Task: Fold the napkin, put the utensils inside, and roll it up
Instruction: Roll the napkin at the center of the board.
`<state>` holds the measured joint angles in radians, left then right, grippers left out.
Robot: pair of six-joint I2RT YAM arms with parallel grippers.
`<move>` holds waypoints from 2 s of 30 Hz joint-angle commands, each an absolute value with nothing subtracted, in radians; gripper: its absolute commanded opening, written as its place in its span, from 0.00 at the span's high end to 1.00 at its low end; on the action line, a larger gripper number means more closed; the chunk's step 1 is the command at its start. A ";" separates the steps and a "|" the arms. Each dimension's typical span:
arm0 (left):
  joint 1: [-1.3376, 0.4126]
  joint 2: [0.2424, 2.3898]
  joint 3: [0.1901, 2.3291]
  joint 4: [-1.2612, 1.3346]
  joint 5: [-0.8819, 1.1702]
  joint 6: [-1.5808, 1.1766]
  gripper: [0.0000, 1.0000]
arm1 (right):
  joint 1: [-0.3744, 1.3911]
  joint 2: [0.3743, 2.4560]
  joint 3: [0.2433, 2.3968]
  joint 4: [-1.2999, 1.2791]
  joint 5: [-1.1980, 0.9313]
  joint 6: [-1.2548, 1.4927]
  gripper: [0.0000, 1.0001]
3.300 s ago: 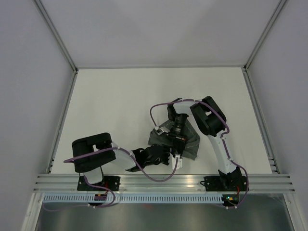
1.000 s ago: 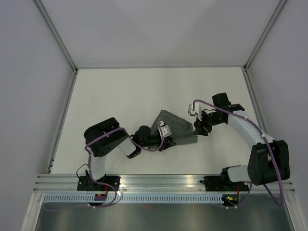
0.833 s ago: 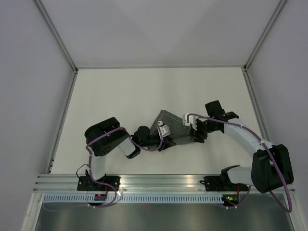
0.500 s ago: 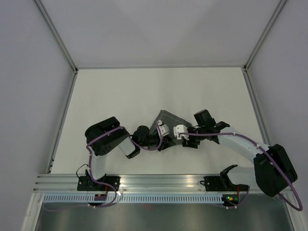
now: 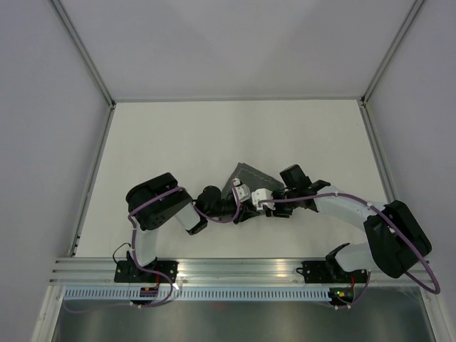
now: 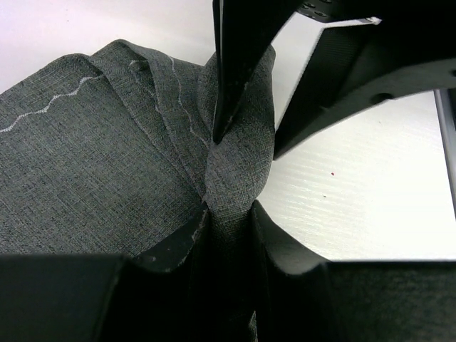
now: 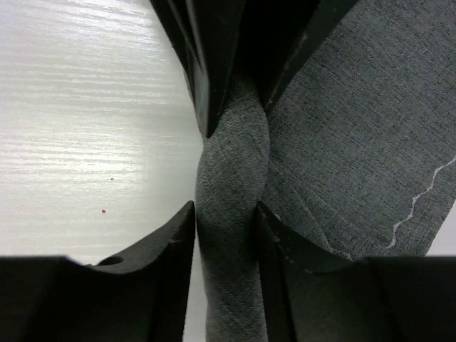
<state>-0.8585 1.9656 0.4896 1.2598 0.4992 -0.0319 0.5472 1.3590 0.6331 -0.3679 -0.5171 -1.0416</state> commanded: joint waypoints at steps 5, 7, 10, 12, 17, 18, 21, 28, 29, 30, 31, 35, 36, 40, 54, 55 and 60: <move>-0.844 1.967 0.440 1.170 0.480 -0.017 0.98 | 0.552 1.451 0.710 -0.449 -0.528 -1.066 0.73; -0.845 1.953 0.434 1.178 0.459 -0.003 0.96 | 0.552 1.465 0.719 -0.475 -0.526 -1.065 0.87; -0.844 1.910 0.385 1.250 0.390 0.026 0.82 | 0.551 1.494 0.749 -0.538 -0.525 -1.068 0.99; -0.844 1.870 0.370 1.291 0.328 0.040 0.68 | 0.551 1.522 0.773 -0.589 -0.518 -1.068 1.00; -0.845 1.793 0.370 1.310 0.218 0.098 0.59 | 0.546 1.598 0.819 -0.693 -0.515 -1.061 0.99; -0.845 1.784 0.368 1.346 0.203 0.104 0.53 | 0.543 1.611 0.825 -0.704 -0.517 -1.058 1.00; -0.845 1.743 0.362 1.384 0.118 0.115 0.48 | 0.532 1.661 0.864 -0.750 -0.525 -1.058 1.00; -0.850 1.672 0.301 1.437 -0.150 0.155 0.47 | 0.477 1.859 1.027 -0.885 -0.551 -1.085 1.00; -0.851 1.661 0.285 1.465 -0.203 0.164 0.46 | 0.474 1.883 1.048 -0.906 -0.545 -1.080 1.00; -0.856 1.655 0.260 1.488 -0.228 0.190 0.46 | 0.474 1.907 1.067 -0.917 -0.538 -1.071 1.00; -0.874 1.649 0.249 1.508 -0.260 0.207 0.46 | 0.468 1.955 1.113 -0.931 -0.531 -1.059 1.00; -0.952 1.612 0.227 1.558 -0.367 0.317 0.46 | 0.456 2.092 1.247 -1.050 -0.523 -1.034 1.00; -0.971 1.600 0.224 1.572 -0.370 0.355 0.45 | 0.453 2.117 1.268 -1.061 -0.519 -1.025 1.00; -1.089 1.574 0.236 1.505 -0.355 0.474 0.38 | 0.440 2.221 1.379 -1.094 -0.489 -0.985 0.99; -1.239 1.637 0.319 1.112 -0.204 0.719 0.24 | 0.416 2.402 1.601 -1.232 -0.477 -0.963 1.00; -1.239 1.653 0.321 1.123 -0.212 0.730 0.25 | 0.413 2.410 1.623 -1.242 -0.477 -0.966 1.00; -1.243 1.788 0.333 1.222 -0.195 0.768 0.26 | 0.403 2.427 1.658 -1.261 -0.466 -0.962 1.00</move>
